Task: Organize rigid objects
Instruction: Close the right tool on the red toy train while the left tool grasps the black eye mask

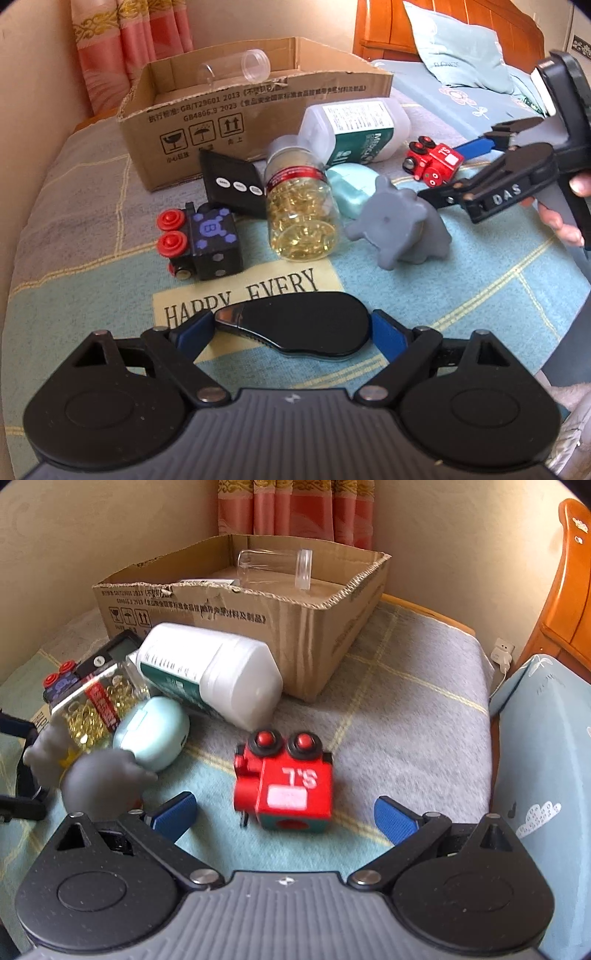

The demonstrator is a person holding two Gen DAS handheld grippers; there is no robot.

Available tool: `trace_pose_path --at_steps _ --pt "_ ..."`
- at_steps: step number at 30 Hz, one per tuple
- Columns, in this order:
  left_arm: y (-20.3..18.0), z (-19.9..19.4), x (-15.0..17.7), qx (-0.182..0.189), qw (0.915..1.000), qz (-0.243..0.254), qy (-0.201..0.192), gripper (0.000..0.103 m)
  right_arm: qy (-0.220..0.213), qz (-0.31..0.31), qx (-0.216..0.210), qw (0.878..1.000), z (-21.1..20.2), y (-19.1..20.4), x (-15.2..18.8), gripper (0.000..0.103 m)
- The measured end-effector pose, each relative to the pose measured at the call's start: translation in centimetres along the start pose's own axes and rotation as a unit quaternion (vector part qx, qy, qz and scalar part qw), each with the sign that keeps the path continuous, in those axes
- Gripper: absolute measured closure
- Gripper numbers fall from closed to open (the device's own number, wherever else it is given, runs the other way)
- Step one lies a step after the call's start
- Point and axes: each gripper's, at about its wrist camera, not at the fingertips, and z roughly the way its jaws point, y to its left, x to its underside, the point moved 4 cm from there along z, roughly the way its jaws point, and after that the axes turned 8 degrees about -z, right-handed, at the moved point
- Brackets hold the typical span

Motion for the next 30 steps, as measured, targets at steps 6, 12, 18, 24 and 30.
trace_pose_path --at_steps 6,12,18,24,30 --pt "0.1 0.0 0.0 0.002 1.0000 0.001 -0.002 0.013 0.001 -0.007 -0.006 1.000 0.6 0.9 -0.9 0.000" --pt "0.0 0.1 -0.1 0.004 1.0000 0.003 -0.002 0.013 0.006 -0.007 -0.010 1.000 0.5 0.8 -0.8 0.000" --pt "0.0 0.1 -0.1 0.006 1.0000 0.005 -0.003 0.013 0.004 -0.003 -0.007 1.000 0.4 1.1 -0.6 0.000" --pt "0.0 0.1 -0.1 0.006 1.0000 0.004 -0.003 0.013 -0.003 0.008 0.005 1.000 0.0 1.3 -0.2 0.000" --pt "0.0 0.1 -0.1 0.006 1.0000 0.004 -0.003 0.013 0.006 0.007 0.004 1.000 0.1 1.2 -0.4 0.000"
